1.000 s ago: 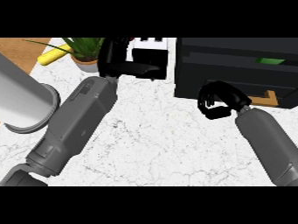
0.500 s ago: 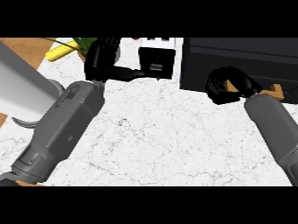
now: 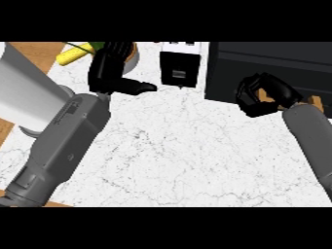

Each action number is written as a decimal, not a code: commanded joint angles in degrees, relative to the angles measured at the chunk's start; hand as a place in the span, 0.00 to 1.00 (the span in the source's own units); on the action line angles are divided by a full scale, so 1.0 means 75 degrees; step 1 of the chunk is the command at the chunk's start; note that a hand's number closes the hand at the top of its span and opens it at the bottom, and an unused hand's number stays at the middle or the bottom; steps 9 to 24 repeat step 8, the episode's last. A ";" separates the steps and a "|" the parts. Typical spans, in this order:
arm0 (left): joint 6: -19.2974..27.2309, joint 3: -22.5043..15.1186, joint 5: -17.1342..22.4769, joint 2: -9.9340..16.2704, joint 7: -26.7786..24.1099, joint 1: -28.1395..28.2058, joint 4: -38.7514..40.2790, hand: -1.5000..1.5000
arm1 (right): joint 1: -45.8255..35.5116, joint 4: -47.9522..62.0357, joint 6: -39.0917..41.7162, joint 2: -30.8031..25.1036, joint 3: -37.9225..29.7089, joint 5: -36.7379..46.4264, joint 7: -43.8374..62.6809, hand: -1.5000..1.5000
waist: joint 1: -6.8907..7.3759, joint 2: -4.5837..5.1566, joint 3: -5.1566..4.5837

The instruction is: Pick up the cup, place it into the drawer and close the drawer

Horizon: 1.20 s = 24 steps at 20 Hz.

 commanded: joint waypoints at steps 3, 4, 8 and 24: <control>-0.0292 -0.0011 0.0038 0.0156 0.0022 0.0196 -0.0100 0.00 | -0.1363 0.0142 -0.0686 -0.0893 -0.0720 -0.0077 0.0611 1.00 | 0.0372 0.0153 -0.0098; -0.0232 -0.0004 0.0045 0.0099 -0.0001 0.0190 -0.0148 0.00 | -0.1299 0.0143 -0.0570 -0.0977 -0.0797 -0.0176 0.0633 1.00 | 0.0358 0.0139 -0.0093; -0.0295 -0.0027 0.0086 0.0030 0.0070 0.0176 -0.0244 0.00 | -0.1224 -0.0010 -0.0354 -0.1037 -0.0772 -0.0252 0.0675 1.00 | 0.0383 0.0155 -0.0092; -0.0295 -0.0027 0.0086 0.0030 0.0070 0.0176 -0.0244 0.00 | -0.1224 -0.0010 -0.0354 -0.1037 -0.0772 -0.0252 0.0675 1.00 | 0.0383 0.0155 -0.0092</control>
